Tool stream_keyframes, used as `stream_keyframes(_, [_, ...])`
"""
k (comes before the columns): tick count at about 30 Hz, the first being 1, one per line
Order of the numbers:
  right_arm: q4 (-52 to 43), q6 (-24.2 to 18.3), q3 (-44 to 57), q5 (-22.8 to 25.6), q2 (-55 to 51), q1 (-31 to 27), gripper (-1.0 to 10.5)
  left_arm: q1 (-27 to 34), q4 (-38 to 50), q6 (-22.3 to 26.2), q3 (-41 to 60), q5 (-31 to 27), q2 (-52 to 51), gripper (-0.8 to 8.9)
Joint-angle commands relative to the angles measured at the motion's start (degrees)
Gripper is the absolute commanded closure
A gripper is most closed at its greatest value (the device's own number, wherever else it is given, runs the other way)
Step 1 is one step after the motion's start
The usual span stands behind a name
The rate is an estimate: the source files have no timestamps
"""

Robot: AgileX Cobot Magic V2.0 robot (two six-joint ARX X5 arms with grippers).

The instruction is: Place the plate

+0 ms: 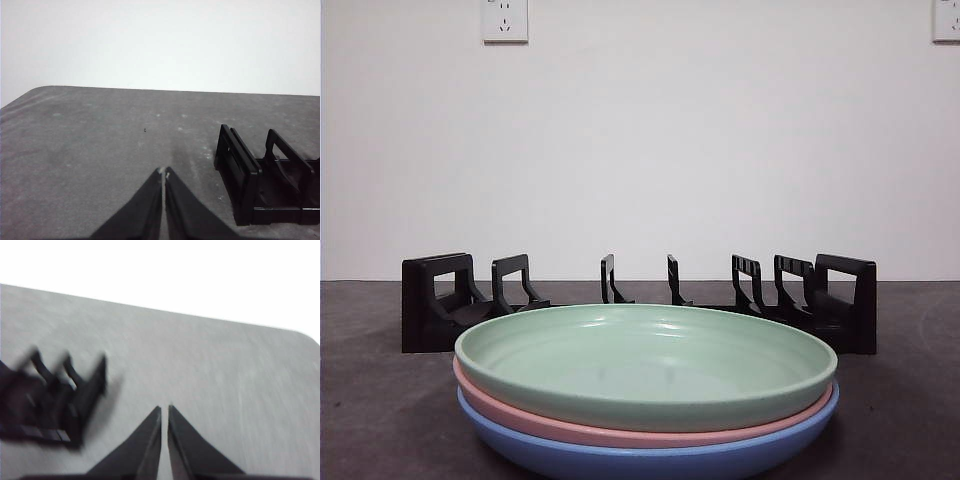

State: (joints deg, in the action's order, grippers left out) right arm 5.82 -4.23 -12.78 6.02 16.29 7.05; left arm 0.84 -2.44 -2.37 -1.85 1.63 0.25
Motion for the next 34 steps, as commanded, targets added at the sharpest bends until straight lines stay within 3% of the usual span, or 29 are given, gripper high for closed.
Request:
stream_keyframes(1, [-1.18,-0.28,4.48,0.00,-5.90,-1.86,9.3,0.04,0.77,-0.04,1.09,0.13,-0.02,8.06])
stream_keyframes(10, [-0.39,1.27,12.09,-0.02,-16.37,-5.86,9.3,0.04,0.74,-0.04,1.11,0.13,-0.02,8.06])
stream_keyframes(34, [-0.24,2.08,12.07,0.02,-16.09,-6.71,9.3,0.04,0.77,-0.04,1.09,0.13,-0.02,8.06])
